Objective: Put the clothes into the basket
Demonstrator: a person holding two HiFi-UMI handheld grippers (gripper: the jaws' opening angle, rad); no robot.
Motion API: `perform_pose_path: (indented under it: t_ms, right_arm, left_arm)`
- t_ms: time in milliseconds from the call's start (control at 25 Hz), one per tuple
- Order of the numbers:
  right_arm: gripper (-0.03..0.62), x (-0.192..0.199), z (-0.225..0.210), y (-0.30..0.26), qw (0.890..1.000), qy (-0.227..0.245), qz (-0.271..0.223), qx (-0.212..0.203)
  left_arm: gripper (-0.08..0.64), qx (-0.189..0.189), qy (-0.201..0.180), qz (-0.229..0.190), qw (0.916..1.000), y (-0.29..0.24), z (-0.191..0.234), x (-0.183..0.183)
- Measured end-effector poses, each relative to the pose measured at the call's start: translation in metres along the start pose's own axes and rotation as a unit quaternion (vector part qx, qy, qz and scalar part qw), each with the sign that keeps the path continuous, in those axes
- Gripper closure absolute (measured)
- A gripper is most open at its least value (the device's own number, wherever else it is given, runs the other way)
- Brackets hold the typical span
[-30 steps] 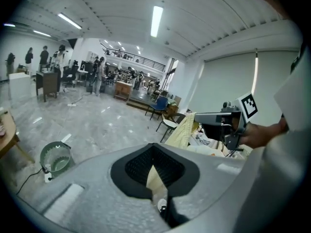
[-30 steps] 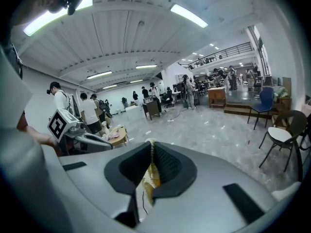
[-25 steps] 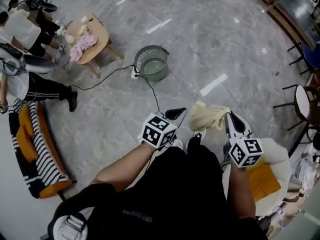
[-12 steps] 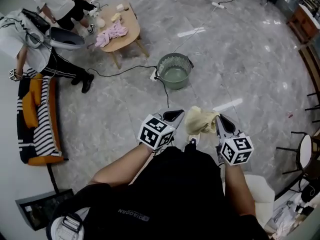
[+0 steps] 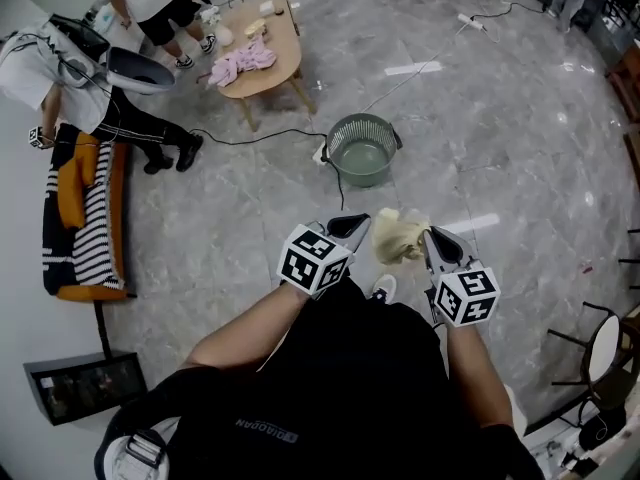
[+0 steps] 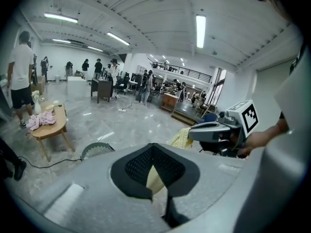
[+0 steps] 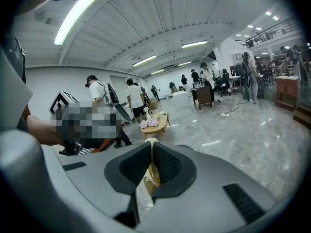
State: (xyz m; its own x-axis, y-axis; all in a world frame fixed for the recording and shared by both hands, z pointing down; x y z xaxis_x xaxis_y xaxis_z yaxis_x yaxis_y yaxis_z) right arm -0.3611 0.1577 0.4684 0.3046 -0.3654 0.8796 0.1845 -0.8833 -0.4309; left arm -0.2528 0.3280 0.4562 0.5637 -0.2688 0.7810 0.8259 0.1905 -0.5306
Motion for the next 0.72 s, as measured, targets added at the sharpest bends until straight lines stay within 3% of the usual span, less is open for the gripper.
perform_pose_path:
  t_ms: [400,720]
  right_arm:
    - [0.559,-0.007,-0.031,-0.029,1.0,-0.009,0.001,-0.016]
    - [0.558,-0.022,-0.028,-0.061,0.999,0.009,0.022,-0.025]
  left_arm:
    - [0.56,-0.034,0.007,-0.01,0.9993,-0.011,0.021,-0.021]
    - [0.56,-0.045,0.023,-0.021,0.9985,0.0,0.06,-0.027]
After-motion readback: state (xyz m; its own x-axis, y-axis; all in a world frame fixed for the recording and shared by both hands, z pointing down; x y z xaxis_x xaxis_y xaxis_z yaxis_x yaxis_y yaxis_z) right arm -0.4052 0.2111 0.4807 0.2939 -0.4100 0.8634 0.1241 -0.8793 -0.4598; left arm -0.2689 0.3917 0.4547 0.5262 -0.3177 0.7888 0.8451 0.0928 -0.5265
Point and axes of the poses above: the fingertips, and each gripper's own axes: y backward along the fingers, z to its left, x out of its underside, the point moved 7 cm from there along y, backward along the fingers, and after that the axes turned 5 degrees about y, right-handed, at the moved point
